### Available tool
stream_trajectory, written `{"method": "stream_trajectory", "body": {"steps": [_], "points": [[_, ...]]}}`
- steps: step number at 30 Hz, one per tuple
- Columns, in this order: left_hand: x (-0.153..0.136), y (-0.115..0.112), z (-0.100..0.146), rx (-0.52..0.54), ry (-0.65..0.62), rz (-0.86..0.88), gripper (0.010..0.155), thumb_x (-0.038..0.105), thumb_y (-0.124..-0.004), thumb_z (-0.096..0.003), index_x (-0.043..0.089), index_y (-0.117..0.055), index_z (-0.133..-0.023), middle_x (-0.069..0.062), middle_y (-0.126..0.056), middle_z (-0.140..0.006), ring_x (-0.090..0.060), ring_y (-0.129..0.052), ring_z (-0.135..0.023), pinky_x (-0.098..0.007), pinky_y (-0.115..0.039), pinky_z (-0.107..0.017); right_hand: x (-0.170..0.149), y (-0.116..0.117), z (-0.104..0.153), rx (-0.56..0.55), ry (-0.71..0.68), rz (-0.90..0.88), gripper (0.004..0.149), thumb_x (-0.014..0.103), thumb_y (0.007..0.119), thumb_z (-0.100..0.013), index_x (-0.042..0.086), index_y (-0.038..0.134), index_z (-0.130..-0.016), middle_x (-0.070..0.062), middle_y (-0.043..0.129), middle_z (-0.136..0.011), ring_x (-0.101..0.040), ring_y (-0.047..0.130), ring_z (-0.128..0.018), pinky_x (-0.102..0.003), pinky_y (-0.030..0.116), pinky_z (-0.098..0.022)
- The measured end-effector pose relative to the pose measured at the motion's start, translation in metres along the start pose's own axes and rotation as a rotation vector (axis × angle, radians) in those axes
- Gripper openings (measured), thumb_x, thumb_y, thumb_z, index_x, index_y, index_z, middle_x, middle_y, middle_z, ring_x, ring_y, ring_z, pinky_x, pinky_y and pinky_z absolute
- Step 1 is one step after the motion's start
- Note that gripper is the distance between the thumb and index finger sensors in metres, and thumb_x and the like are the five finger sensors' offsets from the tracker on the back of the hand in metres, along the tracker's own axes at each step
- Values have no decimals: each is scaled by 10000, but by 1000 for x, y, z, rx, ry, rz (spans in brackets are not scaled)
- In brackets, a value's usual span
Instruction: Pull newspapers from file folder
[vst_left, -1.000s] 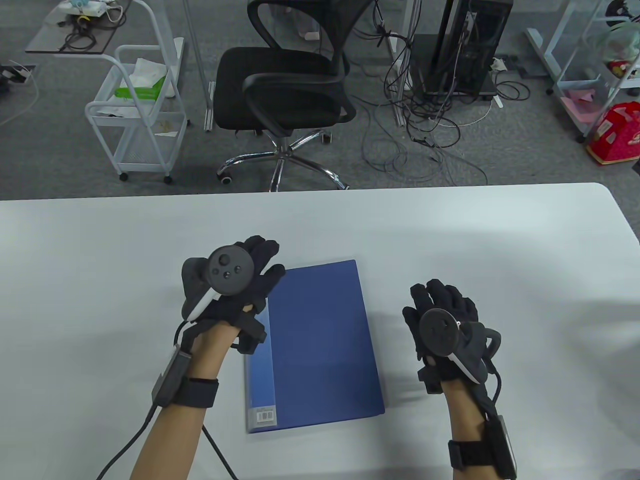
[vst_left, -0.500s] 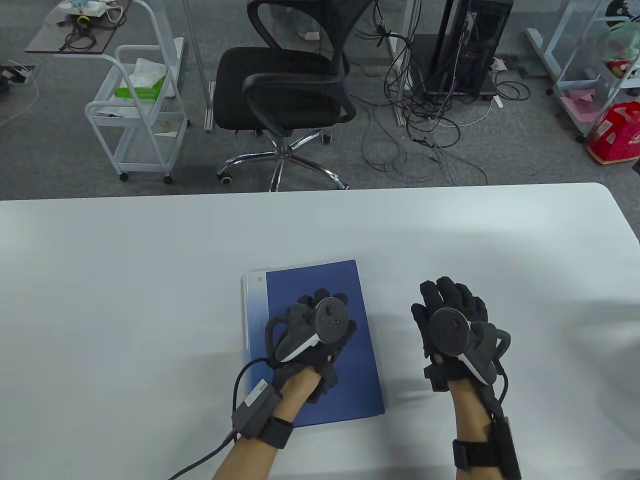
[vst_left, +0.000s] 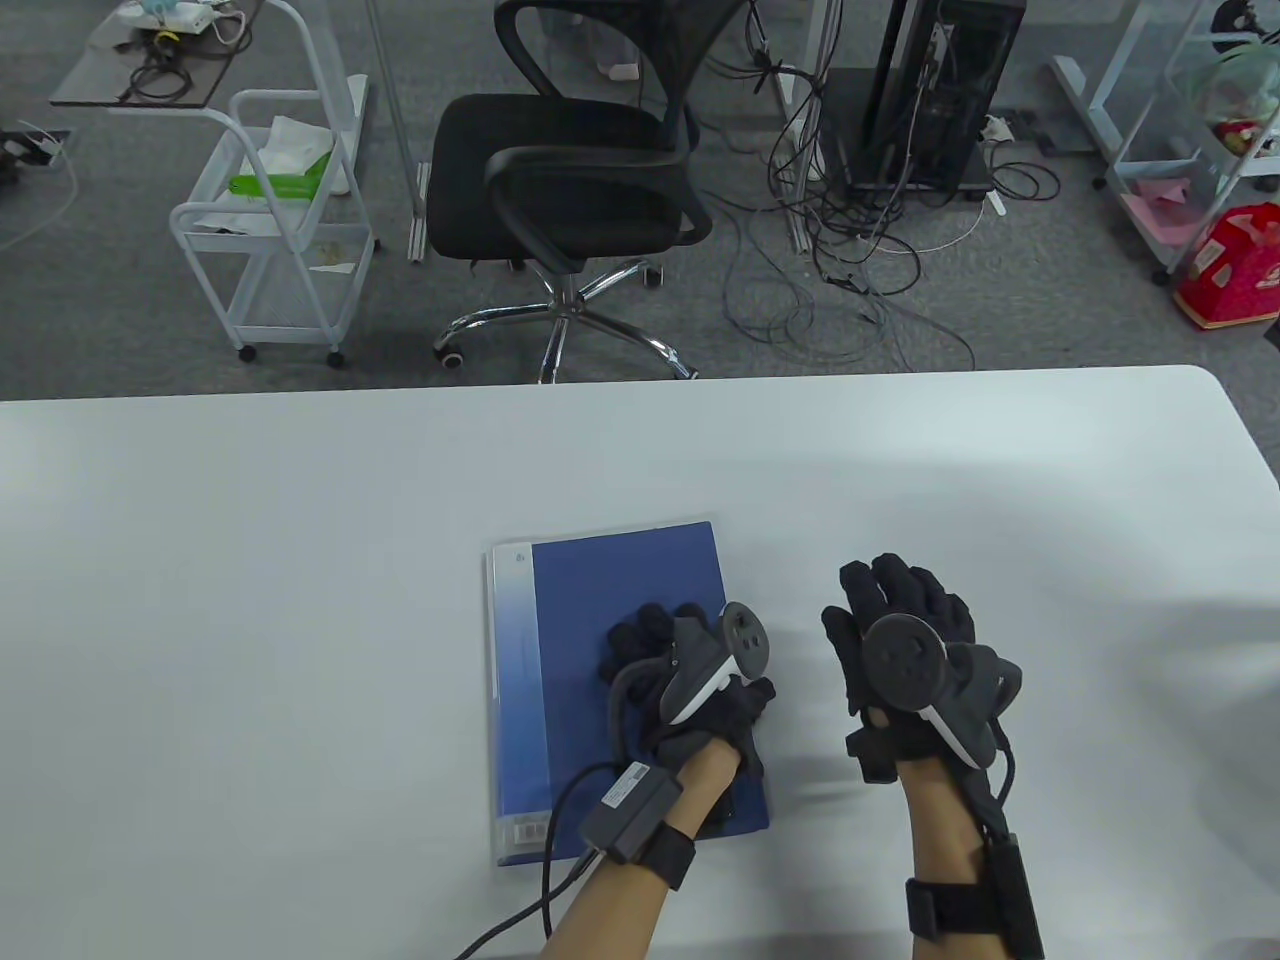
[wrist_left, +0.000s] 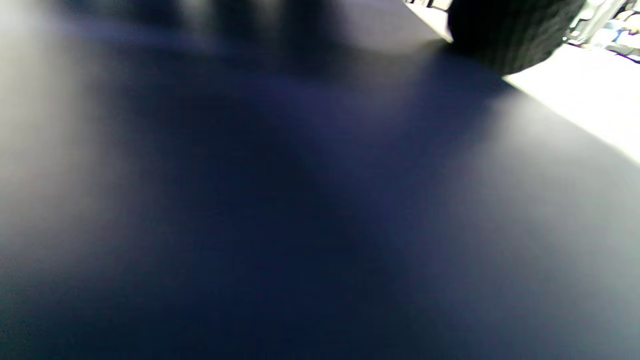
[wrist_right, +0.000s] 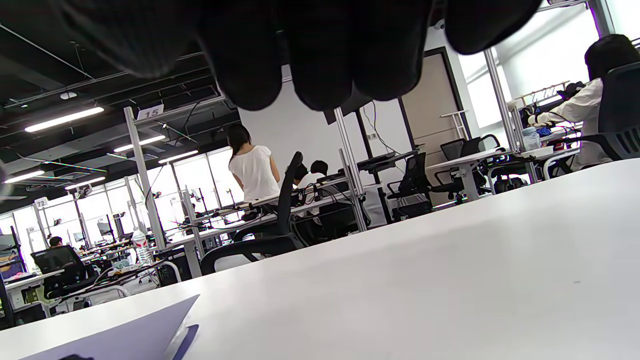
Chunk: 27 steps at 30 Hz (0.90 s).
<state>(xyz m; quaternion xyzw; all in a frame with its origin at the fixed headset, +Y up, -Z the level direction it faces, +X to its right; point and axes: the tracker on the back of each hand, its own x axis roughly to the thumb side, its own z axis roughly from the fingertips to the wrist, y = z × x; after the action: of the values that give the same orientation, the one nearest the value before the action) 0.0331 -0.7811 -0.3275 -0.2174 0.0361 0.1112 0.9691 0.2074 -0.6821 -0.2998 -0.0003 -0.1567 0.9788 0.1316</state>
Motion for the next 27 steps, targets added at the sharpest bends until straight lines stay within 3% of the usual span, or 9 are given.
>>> {"method": "stream_trajectory", "body": {"steps": [6, 14, 19, 27], "points": [[1, 6, 4, 66, -45, 61, 925, 461, -724, -487, -47, -234, -1084, -441, -217, -1089, -826, -332, -862, -866, -430, -542, 0, 0, 0, 7, 0, -6, 566, 509, 713, -399, 265, 765, -907, -109, 758, -1010, -428, 760, -934, -671, 594, -632], [-13, 33, 18, 68, -125, 208, 753, 360, -695, -505, 10, -418, -1110, -432, -477, -1081, -717, -608, -869, -713, -704, -564, 0, 0, 0, 10, -1, -5, 566, 508, 712, -400, 262, 767, -907, -110, 763, -1006, -429, 766, -929, -671, 598, -628], [-38, 69, 33, 17, -174, 427, 703, 238, -675, -506, -25, -404, -1099, -438, -552, -1059, -632, -749, -863, -594, -847, -526, -2, -1, 0, 6, 2, -9, 567, 508, 712, -399, 260, 768, -906, -110, 765, -1005, -429, 769, -927, -670, 601, -628], [-116, 139, 70, -54, -207, 852, 689, 179, -682, -503, -12, -401, -1102, -415, -573, -1069, -585, -773, -877, -569, -852, -517, -1, 6, -1, 31, 1, 26, 566, 509, 711, -400, 266, 764, -910, -105, 765, -1008, -423, 768, -933, -668, 600, -633]]}}
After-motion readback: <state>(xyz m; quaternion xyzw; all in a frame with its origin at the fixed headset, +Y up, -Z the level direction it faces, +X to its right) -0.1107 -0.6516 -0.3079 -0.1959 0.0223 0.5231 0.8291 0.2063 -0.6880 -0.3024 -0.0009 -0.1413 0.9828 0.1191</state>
